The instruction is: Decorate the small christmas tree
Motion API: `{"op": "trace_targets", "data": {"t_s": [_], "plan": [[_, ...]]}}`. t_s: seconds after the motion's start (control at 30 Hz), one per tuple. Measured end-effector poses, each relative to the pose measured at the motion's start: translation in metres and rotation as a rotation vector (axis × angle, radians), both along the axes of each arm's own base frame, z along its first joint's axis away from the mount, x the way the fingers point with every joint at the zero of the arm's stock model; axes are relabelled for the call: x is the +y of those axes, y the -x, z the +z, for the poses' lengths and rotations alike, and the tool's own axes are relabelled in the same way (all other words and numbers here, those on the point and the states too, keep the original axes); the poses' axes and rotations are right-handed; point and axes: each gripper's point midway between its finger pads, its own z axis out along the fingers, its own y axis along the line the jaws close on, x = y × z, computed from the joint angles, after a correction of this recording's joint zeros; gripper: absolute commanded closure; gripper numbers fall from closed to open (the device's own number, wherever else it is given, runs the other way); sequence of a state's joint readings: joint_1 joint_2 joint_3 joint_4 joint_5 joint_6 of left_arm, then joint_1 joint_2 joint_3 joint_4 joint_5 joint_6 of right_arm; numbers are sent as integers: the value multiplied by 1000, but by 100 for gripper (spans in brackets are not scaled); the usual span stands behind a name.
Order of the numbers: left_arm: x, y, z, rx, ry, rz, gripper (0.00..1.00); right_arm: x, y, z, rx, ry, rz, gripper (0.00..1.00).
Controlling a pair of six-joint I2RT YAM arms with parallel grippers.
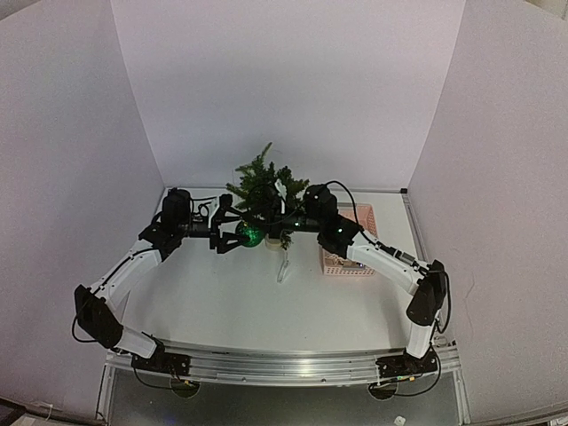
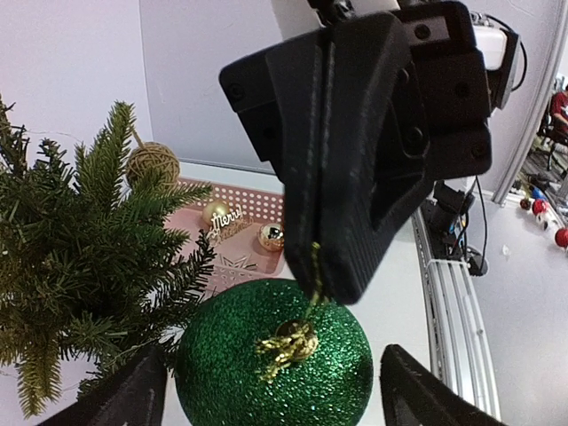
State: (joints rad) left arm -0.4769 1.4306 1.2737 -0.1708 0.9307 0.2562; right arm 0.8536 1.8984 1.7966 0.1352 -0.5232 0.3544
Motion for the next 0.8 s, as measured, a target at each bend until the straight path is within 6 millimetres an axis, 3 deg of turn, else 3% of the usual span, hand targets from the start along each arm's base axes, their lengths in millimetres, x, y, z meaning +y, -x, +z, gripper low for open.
{"op": "trace_targets", "data": {"t_s": [0.03,0.43,0.8], "plan": [[1,1,-1,0,-6,-1,1,0,0,0,-1,0,0,100],[7,11,-29,-40,-66,-28,0,0,-1,6,-24,-21,-3,100],[3,4,-20,-92,22,-10,0,0,-1,13,-37,-45,-4,100]]}}
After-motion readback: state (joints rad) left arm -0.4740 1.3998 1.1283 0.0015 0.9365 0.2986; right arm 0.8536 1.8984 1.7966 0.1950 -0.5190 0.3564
